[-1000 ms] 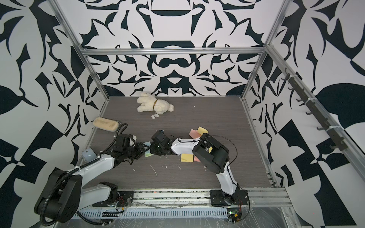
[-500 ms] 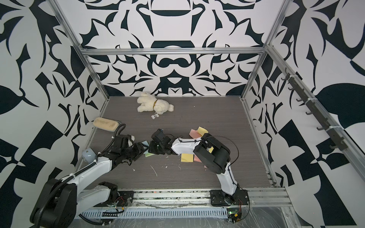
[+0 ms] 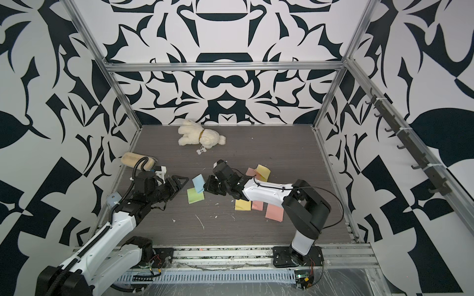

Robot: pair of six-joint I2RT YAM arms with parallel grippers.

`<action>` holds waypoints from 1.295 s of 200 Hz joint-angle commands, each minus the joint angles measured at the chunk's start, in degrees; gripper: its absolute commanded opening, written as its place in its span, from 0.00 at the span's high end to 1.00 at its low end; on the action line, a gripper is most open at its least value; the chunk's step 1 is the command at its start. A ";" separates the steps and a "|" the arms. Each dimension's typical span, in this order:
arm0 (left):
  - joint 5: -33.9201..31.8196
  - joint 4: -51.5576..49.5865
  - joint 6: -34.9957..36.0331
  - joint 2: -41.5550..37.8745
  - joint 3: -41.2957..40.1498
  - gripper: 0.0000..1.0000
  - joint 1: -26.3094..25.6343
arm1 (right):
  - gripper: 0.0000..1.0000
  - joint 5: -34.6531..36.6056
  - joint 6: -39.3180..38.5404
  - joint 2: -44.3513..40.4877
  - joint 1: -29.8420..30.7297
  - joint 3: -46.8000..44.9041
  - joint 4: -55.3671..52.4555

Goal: Tear off pages from different memo pads
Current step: Pick up the memo pad.

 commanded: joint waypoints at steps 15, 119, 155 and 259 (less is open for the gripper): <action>4.43 14.54 -5.15 3.26 -2.07 0.32 -0.96 | 1.00 -0.19 -0.12 -7.73 -0.42 -3.19 0.61; 4.04 24.12 -5.36 10.31 -0.49 0.42 -7.05 | 1.00 -4.50 4.00 -13.47 1.05 -5.52 3.06; 5.22 24.56 -5.40 10.58 -0.03 0.64 -7.02 | 1.00 -5.49 4.99 -14.57 1.07 -7.22 3.49; 5.99 18.30 -3.46 9.61 1.46 1.00 -6.86 | 0.85 -6.58 0.95 -16.70 -0.67 -8.40 1.14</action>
